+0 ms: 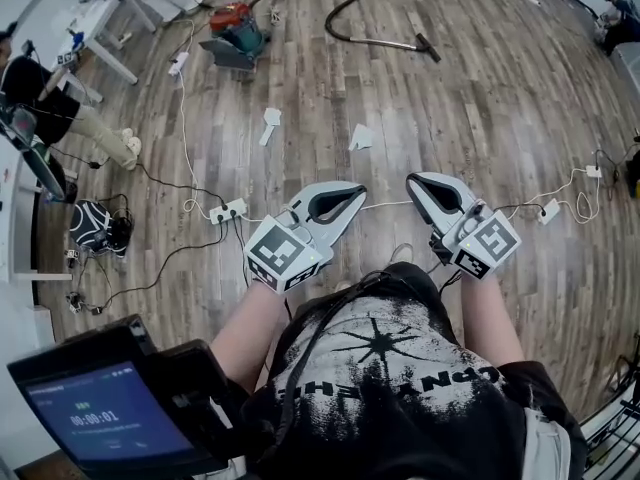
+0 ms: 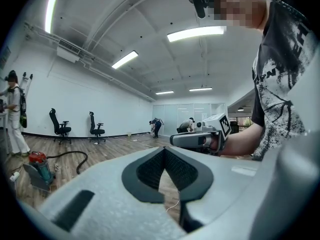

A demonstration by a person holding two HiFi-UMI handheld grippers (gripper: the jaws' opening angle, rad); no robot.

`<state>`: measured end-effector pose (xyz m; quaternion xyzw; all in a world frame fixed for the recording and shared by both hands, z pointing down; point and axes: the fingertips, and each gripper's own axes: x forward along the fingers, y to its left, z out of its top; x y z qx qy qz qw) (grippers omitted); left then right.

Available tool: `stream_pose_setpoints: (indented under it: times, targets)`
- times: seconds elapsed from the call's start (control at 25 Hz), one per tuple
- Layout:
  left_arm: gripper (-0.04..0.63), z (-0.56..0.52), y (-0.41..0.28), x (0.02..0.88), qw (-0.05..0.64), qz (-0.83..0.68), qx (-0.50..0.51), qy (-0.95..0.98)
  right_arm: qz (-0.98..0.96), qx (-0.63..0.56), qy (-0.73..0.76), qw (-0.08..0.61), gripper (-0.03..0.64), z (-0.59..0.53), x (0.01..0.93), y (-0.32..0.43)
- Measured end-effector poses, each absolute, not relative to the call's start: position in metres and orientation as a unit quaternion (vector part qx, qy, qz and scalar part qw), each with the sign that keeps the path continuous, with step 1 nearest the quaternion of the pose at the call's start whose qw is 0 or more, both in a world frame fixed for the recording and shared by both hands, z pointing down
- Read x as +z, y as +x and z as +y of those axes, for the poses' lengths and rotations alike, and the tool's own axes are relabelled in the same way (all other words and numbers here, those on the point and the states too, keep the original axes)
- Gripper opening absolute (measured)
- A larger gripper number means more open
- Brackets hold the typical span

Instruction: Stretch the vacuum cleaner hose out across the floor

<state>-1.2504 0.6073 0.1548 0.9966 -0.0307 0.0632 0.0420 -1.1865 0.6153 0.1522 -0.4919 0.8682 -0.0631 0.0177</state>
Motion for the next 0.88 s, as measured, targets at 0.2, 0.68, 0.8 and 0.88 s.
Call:
stream_pose_setpoints:
  times: [0.2, 0.68, 0.8, 0.88]
  targets:
    - [0.000, 0.591, -1.189, 0.159, 0.052, -0.037, 0.069, 0.996, 0.876, -0.069, -0.478, 0.010, 0.007, 0.604, 0.163, -1.126]
    - [0.001, 0.555, -1.044, 0.133, 0.075, -0.027, 0.041, 0.996, 0.865, -0.069, -0.497, -0.012, 0.008, 0.602, 0.143, -0.968]
    - [0.000, 0.556, -0.984, 0.129, 0.063, -0.017, 0.038, 0.997, 0.861, -0.071, -0.503, -0.009, 0.008, 0.605, 0.153, -0.914]
    - [0.000, 0.557, -0.957, 0.134, 0.064, -0.013, 0.038, 0.997, 0.857, -0.078, -0.509, -0.001, 0.007, 0.607, 0.164, -0.888]
